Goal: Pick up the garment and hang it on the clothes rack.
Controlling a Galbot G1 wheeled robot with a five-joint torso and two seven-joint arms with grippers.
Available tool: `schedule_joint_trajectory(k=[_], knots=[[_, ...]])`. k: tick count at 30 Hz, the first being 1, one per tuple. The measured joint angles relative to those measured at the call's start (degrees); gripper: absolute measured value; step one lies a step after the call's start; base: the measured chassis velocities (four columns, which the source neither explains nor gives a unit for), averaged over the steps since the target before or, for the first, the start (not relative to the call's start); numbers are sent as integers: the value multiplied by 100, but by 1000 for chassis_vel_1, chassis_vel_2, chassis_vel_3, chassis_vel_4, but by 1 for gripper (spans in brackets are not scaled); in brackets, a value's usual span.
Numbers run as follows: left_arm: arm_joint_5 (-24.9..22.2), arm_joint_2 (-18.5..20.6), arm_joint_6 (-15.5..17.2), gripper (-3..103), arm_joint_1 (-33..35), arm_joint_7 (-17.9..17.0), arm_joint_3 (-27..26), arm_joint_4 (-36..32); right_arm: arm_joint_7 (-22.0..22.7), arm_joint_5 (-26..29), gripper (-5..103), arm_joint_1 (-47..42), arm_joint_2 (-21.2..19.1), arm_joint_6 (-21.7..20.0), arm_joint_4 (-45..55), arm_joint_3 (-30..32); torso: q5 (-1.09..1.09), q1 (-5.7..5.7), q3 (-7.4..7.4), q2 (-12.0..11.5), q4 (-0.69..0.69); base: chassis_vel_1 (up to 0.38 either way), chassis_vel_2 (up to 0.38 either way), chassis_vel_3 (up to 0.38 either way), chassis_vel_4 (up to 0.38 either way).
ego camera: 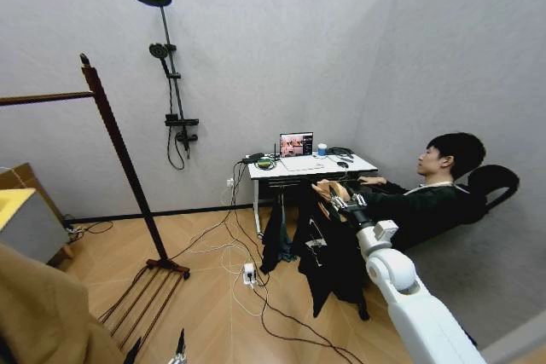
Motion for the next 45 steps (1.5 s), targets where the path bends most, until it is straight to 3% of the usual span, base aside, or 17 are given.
schedule_joint_trajectory(k=[2,6,7,19,27,45], knots=[[0,0,0,100,0,0,0,0,-1,12,31,-51,4,22,26,37,0,0,0,0,0,0,0,0,0],[0,0,0,100,0,0,0,0,-2,23,21,-81,13,49,58,52,0,0,0,0,2,0,0,0,0],[0,0,0,100,0,0,0,0,29,19,11,-94,14,74,60,70,0,0,0,0,3,0,0,0,0],[0,0,0,100,0,0,0,0,329,68,10,-451,38,431,345,344,0,0,0,0,-1,0,0,0,0],[0,0,0,100,0,0,0,0,456,109,10,-812,6,308,935,556,0,0,0,0,0,0,0,0,0],[0,0,0,100,0,0,0,0,45,21,10,-1313,18,333,1161,636,0,-1,-1,1,1,-70,66,73,-77]])
